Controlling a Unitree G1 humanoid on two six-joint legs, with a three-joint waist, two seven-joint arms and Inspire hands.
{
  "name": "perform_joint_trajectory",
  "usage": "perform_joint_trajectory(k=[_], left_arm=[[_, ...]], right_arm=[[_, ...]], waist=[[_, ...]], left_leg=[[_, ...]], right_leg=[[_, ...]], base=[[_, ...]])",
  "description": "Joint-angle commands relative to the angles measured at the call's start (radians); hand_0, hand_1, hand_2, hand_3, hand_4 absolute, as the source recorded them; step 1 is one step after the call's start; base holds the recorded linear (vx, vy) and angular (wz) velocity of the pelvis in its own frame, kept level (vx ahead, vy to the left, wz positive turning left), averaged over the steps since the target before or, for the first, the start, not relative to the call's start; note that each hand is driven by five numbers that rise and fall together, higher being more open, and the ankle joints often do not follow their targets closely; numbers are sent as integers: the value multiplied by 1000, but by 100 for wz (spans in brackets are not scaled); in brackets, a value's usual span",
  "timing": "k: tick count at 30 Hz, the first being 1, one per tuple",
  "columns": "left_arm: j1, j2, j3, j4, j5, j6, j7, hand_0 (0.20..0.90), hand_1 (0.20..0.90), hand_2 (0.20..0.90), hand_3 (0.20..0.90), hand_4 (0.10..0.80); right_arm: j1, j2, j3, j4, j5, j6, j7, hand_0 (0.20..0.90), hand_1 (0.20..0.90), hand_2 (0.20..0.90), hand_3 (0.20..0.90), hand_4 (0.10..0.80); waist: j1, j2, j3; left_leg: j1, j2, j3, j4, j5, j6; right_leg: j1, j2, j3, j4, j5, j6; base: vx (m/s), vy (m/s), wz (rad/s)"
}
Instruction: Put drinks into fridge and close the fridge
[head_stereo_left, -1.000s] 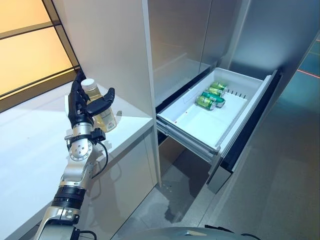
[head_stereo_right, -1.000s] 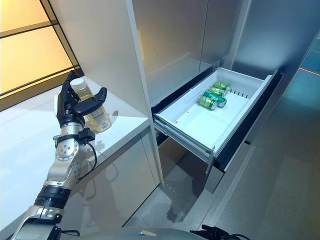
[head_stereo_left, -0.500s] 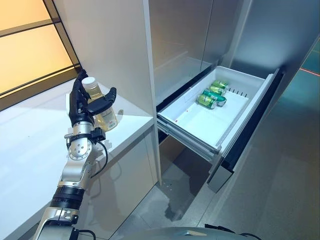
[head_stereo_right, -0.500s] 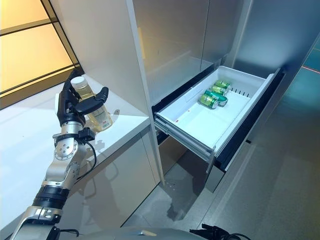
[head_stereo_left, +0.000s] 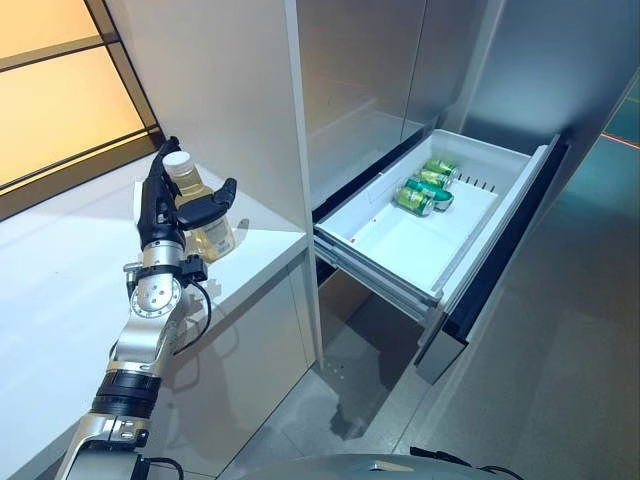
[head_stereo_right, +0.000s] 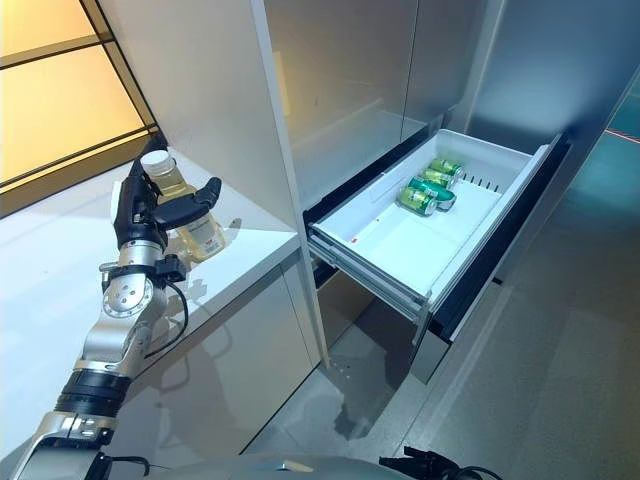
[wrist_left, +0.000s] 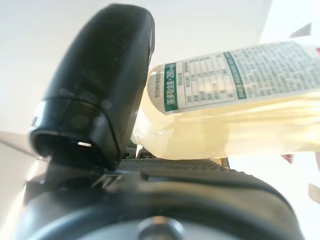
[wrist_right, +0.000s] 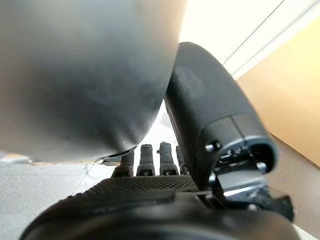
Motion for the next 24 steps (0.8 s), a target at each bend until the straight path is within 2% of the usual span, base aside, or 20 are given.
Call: perform_joint_trajectory(k=[1, 13, 23, 24], left_arm=[[-32, 44, 15, 22, -27, 11, -46, 900, 900, 900, 900, 800], [-38, 59, 45, 53, -31, 13, -27, 900, 900, 900, 900, 800], [-36, 35, 52, 42, -51, -29, 6, 900, 900, 900, 900, 800], [-36, 33, 51, 43, -50, -38, 5, 804, 804, 804, 787, 687]], right_arm=[[-16, -8, 9, 10, -23, -12, 18, 900, 900, 900, 900, 800], [-16, -11, 8, 9, -21, -11, 18, 900, 900, 900, 900, 800], [-18, -5, 12, 11, -16, -12, 13, 900, 900, 900, 900, 800], [-17, -3, 12, 11, -15, -13, 11, 900, 900, 900, 900, 800]], waist=[[-5, 26, 3], [-5, 27, 1], [-3, 25, -1], [-3, 25, -2]], left_leg=[[29, -49, 30, 29, -147, 49], [28, -49, 29, 27, -146, 47], [29, -49, 29, 26, -146, 47], [30, -49, 29, 25, -146, 47]], right_leg=[[-92, 62, 10, 116, -59, 17], [-91, 61, 9, 112, -59, 18], [-90, 61, 8, 111, -60, 16], [-90, 61, 7, 111, -60, 16]], base=[[0, 0, 0], [0, 0, 0], [0, 0, 0], [0, 0, 0]])
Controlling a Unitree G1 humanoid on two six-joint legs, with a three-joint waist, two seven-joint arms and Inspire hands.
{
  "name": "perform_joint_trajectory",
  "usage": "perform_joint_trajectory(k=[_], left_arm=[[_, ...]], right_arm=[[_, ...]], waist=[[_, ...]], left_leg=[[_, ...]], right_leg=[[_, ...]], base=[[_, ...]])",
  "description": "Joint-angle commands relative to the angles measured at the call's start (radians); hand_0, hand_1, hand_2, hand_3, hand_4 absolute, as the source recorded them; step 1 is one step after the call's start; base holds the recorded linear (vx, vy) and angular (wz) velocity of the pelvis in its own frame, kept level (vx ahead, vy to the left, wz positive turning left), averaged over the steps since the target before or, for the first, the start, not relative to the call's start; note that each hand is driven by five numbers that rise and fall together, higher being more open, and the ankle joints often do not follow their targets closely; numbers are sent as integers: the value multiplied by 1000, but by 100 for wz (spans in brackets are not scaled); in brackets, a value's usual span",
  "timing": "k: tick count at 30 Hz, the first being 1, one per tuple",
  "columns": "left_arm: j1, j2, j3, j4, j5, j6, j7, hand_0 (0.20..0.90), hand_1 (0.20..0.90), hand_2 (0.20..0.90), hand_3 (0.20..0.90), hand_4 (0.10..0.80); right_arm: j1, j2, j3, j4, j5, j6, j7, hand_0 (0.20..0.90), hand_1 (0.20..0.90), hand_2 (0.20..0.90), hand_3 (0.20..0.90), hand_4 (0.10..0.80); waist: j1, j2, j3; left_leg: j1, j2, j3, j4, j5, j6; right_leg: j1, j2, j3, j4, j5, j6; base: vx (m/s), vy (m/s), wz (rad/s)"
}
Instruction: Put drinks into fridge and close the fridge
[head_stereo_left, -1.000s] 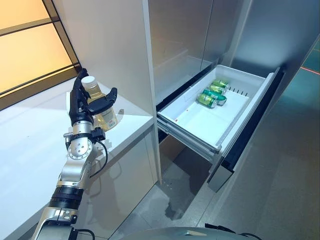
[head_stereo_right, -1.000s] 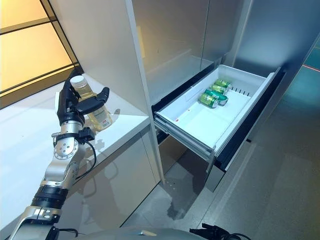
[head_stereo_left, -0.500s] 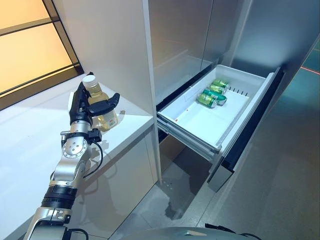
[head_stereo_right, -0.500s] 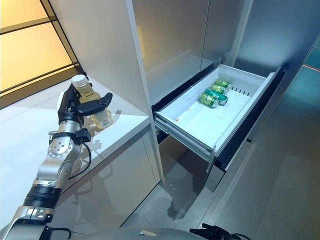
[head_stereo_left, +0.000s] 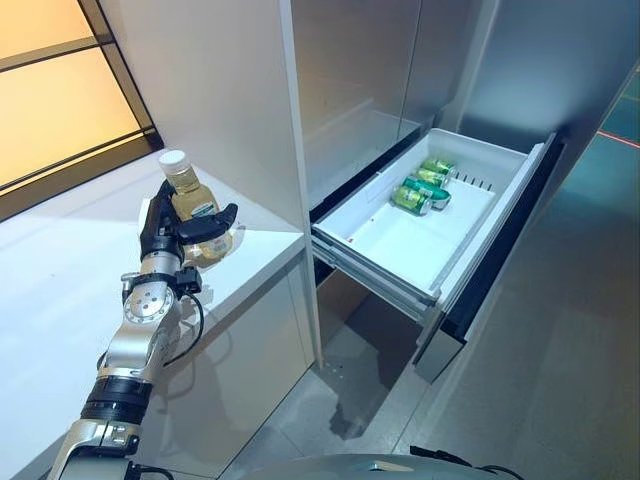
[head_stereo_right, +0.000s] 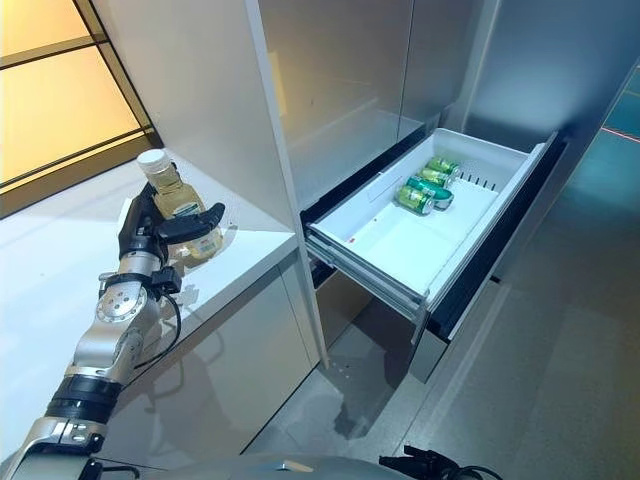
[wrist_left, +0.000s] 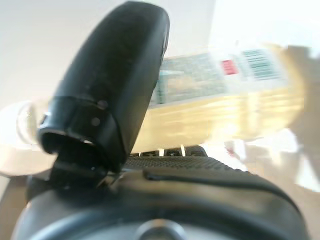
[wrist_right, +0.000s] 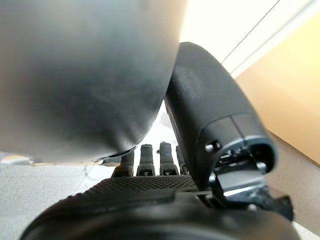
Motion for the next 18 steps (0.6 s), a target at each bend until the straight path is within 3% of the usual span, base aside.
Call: perform_joint_trajectory(k=[1, 2, 3, 4, 6, 7, 10, 14, 18], left_arm=[[-94, 28, 50, -3, 1, -100, 26, 804, 804, 804, 787, 687], [-95, 29, 50, -7, -1, -110, 30, 524, 524, 524, 461, 361], [-96, 28, 51, -10, -3, -126, 38, 469, 469, 469, 398, 298], [-100, 27, 52, -14, -10, -141, 44, 300, 300, 300, 200, 100], [-104, 27, 54, -24, -51, -189, 39, 300, 300, 300, 200, 100], [-109, 21, 57, -42, -170, -298, -24, 300, 300, 300, 200, 100], [-107, -53, 57, -127, -368, -425, -202, 300, 300, 300, 200, 100], [-112, -115, 53, -217, -445, -503, -306, 300, 300, 300, 200, 100], [-128, -123, 43, -275, -373, -522, -288, 300, 300, 300, 200, 100]], right_arm=[[-17, -5, 13, 12, -15, -13, 13, 900, 900, 900, 900, 800], [-16, -5, 12, 13, -16, -14, 14, 900, 900, 900, 900, 800], [-16, -5, 12, 14, -16, -15, 14, 900, 900, 900, 900, 800], [-16, -4, 15, 13, -14, -15, 14, 900, 900, 900, 900, 800], [-16, -4, 16, 13, -15, -17, 15, 900, 900, 900, 900, 800], [-17, -4, 15, 16, -15, -23, 19, 900, 900, 900, 900, 800], [-21, -2, 19, 19, -20, -35, 29, 900, 900, 900, 900, 800], [-28, 1, 27, 14, -28, -38, 39, 900, 900, 900, 900, 800], [-28, 8, 36, 14, -29, -40, 38, 900, 900, 900, 900, 800]], waist=[[3, 23, 0], [3, 23, 0], [3, 22, -1], [2, 21, -1], [2, 20, -2], [3, 18, -3], [5, 14, -3], [4, 10, -3], [2, 8, -3]], left_leg=[[29, -48, 29, 24, -145, 47], [29, -48, 29, 23, -145, 47], [29, -49, 29, 24, -146, 48], [28, -49, 29, 24, -146, 48], [28, -49, 28, 23, -146, 48], [28, -49, 28, 24, -146, 48], [28, -47, 27, 21, -145, 46], [32, -45, 22, 17, -145, 44], [33, -44, 19, 15, -146, 44]], right_leg=[[-90, 61, 6, 111, -60, 16], [-90, 61, 6, 111, -60, 16], [-91, 61, 7, 111, -61, 16], [-91, 61, 7, 111, -61, 16], [-91, 61, 8, 111, -61, 16], [-91, 61, 9, 111, -60, 16], [-92, 62, 12, 110, -59, 14], [-91, 64, 14, 112, -61, 11], [-90, 65, 16, 112, -62, 10]], base=[[0, 0, 0], [0, 0, 0], [0, 0, 0], [0, 0, 0], [0, 0, 0], [0, 0, 0], [0, 0, 0], [0, 0, 0], [0, 0, 0]])
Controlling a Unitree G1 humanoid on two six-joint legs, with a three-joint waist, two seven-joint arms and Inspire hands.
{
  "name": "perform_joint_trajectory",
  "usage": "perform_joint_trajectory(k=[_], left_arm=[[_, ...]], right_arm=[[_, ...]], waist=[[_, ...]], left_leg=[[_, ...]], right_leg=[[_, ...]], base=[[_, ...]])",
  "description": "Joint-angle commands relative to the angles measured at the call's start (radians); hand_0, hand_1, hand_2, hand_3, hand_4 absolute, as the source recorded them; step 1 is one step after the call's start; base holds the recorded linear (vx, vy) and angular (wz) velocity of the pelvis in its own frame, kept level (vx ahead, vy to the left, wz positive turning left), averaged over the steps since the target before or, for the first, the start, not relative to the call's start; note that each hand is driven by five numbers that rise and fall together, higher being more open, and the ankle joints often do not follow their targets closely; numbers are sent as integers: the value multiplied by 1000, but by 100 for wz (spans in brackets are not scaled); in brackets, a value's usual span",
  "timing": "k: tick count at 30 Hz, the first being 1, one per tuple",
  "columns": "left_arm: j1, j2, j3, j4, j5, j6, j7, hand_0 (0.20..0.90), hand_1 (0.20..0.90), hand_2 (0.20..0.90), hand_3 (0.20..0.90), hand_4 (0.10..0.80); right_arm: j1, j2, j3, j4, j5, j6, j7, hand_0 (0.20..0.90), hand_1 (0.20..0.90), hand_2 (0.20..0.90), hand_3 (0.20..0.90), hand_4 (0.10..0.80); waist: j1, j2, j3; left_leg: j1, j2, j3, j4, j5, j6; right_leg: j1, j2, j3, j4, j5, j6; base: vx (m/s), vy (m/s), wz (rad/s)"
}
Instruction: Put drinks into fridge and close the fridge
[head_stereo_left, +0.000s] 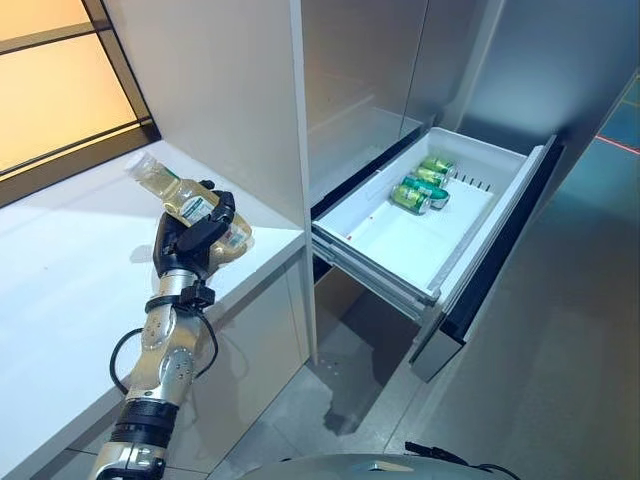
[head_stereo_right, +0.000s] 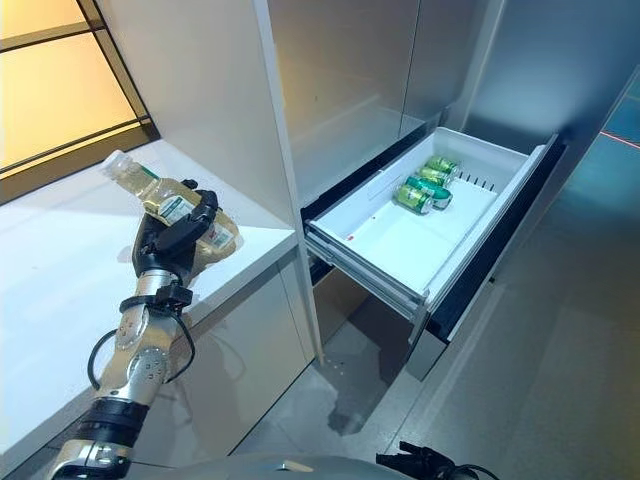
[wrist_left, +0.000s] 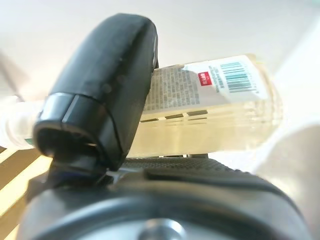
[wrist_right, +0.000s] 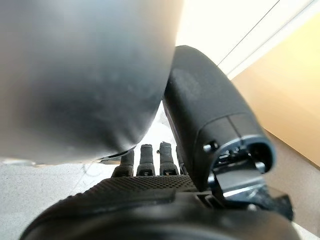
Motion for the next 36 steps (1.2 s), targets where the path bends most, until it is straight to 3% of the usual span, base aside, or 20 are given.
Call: perform_joint_trajectory(k=[1, 9, 12, 16, 24, 36], left_arm=[[-189, 39, 51, -224, 79, -235, -43, 300, 300, 300, 200, 100], [-202, 90, 40, -248, 234, -189, 55, 300, 300, 300, 200, 100], [-196, 106, 44, -238, 337, -177, 141, 300, 300, 300, 200, 100], [-188, 175, 65, -189, 559, -94, 291, 300, 300, 300, 200, 100], [-175, 242, 76, -108, 585, 2, 324, 300, 300, 300, 200, 100], [-168, 227, 55, -3, 588, 20, 342, 300, 300, 300, 200, 100]], right_arm=[[-24, -13, 37, 14, -27, -18, 31, 900, 900, 900, 900, 800], [-23, -13, 38, 26, -26, -25, 16, 900, 900, 900, 900, 800], [-23, -16, 34, 28, -26, -27, 19, 900, 900, 900, 900, 800], [-20, -19, 33, 28, -22, -28, 18, 900, 900, 900, 900, 800], [-17, -23, 33, 19, -20, -22, 16, 900, 900, 900, 900, 800], [-14, -25, 27, 18, -26, -20, 17, 900, 900, 900, 900, 800]], waist=[[5, 46, -17], [6, 50, -19], [7, 51, -20], [9, 55, -22], [11, 60, -24], [2, 62, -23]], left_leg=[[34, -45, 18, 13, -146, 44], [35, -46, 16, 11, -146, 45], [35, -47, 15, 11, -146, 44], [35, -47, 17, 12, -145, 44], [32, -48, 18, 15, -143, 43], [33, -47, 25, 17, -144, 43]], right_leg=[[-86, 66, 12, 110, -62, 11], [-83, 66, 8, 106, -60, 12], [-82, 67, 9, 103, -58, 12], [-82, 66, 6, 102, -58, 12], [-83, 65, 7, 101, -56, 14], [-86, 64, 14, 105, -56, 14]], base=[[0, 0, 0], [0, 0, 0], [0, 0, 0], [0, 0, 0], [0, 0, 0], [0, 0, 0]])
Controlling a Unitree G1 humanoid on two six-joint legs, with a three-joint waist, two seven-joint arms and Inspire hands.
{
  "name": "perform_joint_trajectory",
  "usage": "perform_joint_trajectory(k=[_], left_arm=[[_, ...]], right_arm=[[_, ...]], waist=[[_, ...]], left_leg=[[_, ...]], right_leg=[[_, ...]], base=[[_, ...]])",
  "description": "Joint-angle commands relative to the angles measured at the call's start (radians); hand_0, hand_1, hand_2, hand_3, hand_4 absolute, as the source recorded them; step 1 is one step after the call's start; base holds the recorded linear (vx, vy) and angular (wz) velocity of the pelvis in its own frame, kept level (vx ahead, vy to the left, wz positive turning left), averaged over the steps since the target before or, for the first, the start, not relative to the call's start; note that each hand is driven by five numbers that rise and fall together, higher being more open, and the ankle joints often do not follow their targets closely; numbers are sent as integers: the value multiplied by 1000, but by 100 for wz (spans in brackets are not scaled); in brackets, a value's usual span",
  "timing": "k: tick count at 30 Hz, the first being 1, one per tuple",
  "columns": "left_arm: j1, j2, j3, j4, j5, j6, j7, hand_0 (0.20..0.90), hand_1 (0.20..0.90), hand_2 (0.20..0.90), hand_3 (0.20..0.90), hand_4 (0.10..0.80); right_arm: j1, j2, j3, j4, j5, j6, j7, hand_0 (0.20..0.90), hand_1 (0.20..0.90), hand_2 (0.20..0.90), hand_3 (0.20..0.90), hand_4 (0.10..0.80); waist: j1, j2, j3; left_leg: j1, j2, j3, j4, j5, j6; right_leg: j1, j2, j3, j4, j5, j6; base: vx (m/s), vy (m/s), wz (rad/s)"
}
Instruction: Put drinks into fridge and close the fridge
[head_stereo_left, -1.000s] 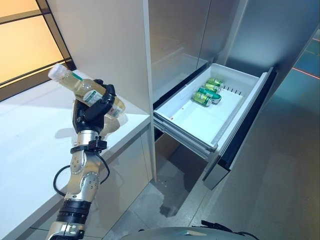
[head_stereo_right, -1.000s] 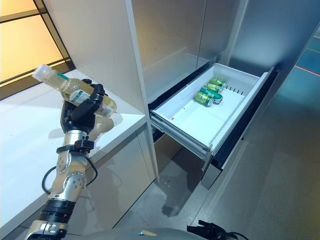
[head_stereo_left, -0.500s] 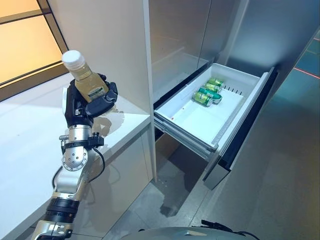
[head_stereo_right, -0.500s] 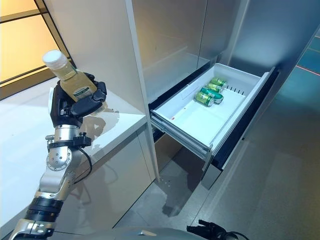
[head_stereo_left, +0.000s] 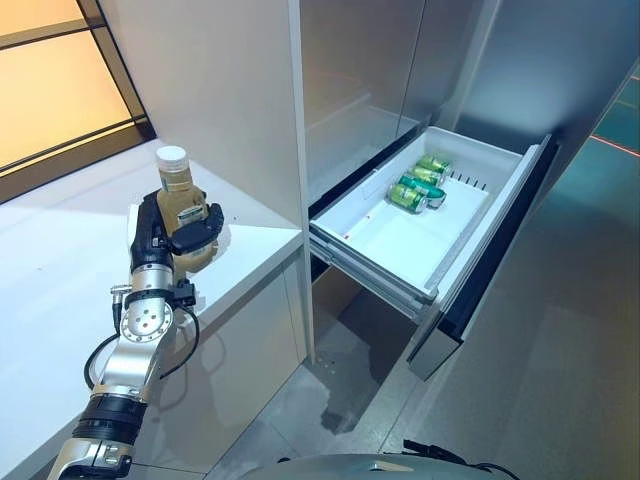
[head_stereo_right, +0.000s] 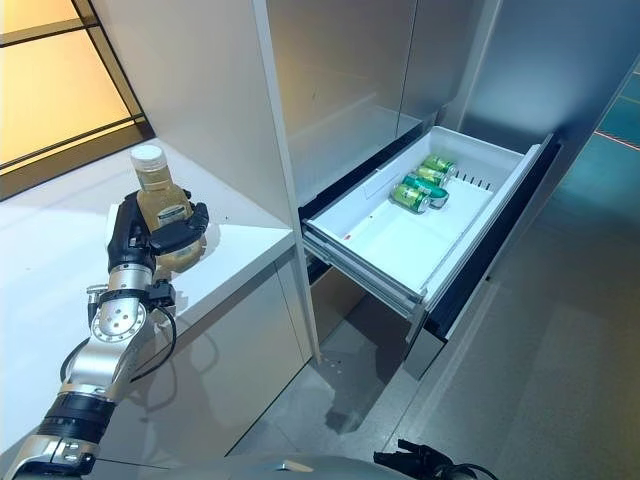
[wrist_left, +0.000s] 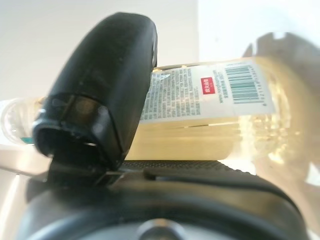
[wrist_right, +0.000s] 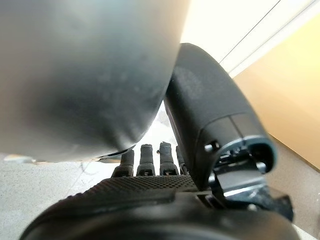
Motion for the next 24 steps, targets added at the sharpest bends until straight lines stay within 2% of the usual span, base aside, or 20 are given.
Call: perform_joint_trajectory(k=[1, 14, 24], left_arm=[[-163, 43, 54, -52, 28, -146, 42, 300, 300, 300, 200, 100], [-143, -23, 38, 29, 8, -193, 86, 300, 300, 300, 200, 100], [-101, -78, 41, 87, 8, -259, 118, 300, 300, 300, 200, 100]], right_arm=[[-17, -24, 17, 18, -13, -5, 20, 900, 900, 900, 900, 800], [-19, -25, 15, 11, -17, 5, 23, 900, 900, 900, 900, 800], [-17, -20, 12, 3, -19, 11, 20, 900, 900, 900, 900, 800]], waist=[[1, 58, -26], [-3, 51, -23], [-1, 47, -19]], left_leg=[[32, -47, 26, 18, -145, 44], [32, -48, 33, 23, -148, 46], [33, -48, 34, 23, -148, 45]], right_leg=[[-88, 64, 16, 105, -56, 15], [-90, 64, 19, 111, -58, 14], [-91, 65, 20, 115, -59, 12]], base=[[0, 0, 0], [0, 0, 0], [0, 0, 0]])
